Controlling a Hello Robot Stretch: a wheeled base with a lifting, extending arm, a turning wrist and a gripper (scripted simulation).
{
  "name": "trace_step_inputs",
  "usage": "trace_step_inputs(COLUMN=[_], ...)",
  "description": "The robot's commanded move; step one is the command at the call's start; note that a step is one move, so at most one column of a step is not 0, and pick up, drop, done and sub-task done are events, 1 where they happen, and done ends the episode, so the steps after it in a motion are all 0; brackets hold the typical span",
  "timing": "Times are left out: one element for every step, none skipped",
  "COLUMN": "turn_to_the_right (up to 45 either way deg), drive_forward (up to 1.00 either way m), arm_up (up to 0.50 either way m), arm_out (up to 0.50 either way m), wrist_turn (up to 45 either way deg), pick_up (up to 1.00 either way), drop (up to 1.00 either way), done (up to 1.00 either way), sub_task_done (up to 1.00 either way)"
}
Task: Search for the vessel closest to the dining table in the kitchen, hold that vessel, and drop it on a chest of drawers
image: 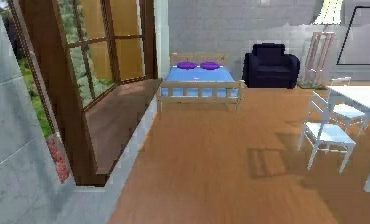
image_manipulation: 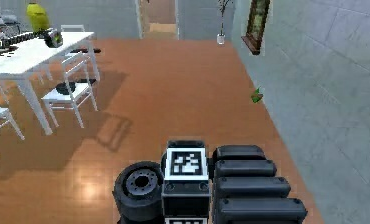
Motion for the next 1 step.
trace_step_inputs(turn_to_the_right=[-45.0], drive_forward=[0.0], arm_up=[0.0], arm_out=[0.0], wrist_turn=[0.0], pick_up=[0.0], drop=[0.0], done=[0.0], sub_task_done=[0.0])
